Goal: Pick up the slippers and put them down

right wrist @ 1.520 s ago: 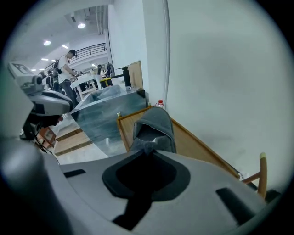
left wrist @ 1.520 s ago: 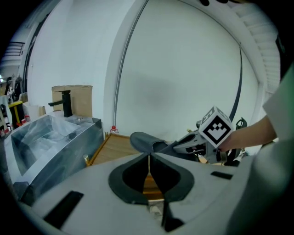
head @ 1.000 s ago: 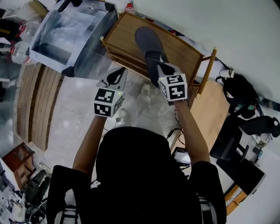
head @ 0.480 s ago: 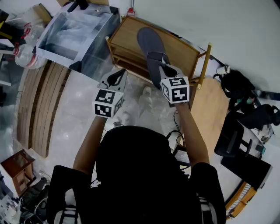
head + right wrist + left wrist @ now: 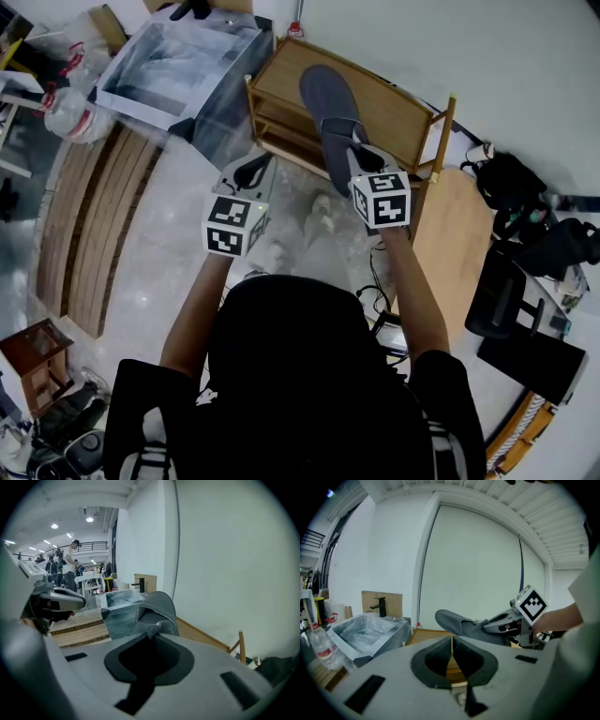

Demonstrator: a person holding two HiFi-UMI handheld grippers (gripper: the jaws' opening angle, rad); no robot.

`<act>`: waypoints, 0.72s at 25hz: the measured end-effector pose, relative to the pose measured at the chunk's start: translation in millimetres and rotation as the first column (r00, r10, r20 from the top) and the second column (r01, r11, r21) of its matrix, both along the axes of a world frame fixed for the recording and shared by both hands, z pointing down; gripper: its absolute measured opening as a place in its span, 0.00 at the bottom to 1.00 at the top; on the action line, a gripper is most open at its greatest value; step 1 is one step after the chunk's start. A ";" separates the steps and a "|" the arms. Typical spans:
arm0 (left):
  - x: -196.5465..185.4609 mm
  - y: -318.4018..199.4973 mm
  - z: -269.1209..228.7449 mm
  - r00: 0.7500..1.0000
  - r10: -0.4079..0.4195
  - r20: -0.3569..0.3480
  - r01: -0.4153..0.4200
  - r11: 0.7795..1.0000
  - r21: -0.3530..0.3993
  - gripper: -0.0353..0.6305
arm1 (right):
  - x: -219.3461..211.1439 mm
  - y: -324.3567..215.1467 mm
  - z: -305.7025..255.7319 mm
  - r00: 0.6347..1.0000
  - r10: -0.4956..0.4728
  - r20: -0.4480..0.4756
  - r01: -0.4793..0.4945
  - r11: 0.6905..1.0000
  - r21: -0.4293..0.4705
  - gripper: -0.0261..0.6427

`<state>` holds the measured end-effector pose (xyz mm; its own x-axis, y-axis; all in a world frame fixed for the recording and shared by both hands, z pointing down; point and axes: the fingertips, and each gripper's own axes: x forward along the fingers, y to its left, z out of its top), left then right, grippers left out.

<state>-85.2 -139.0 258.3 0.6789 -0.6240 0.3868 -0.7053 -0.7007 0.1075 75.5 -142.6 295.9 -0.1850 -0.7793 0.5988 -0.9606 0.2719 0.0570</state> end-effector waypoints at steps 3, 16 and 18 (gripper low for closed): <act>-6.8 4.4 -4.5 1.000 -0.010 -0.014 0.010 1.000 0.003 0.07 | -5.9 6.4 -2.7 1.000 -0.011 -0.013 0.011 1.000 -0.004 0.07; -33.3 -5.7 10.7 0.996 -0.088 -0.013 0.088 0.996 -0.035 0.07 | -18.8 4.7 8.5 0.998 -0.062 -0.023 0.061 0.997 -0.043 0.07; -32.5 -6.4 14.3 0.995 -0.097 -0.005 0.096 0.994 -0.043 0.07 | -19.9 5.7 12.3 0.997 -0.071 -0.015 0.070 0.996 -0.052 0.07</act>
<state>-117.8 -145.3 272.6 0.6191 -0.6697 0.4102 -0.7685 -0.6241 0.1411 55.6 -136.9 308.2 -0.2282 -0.7327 0.6411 -0.9380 0.3420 0.0571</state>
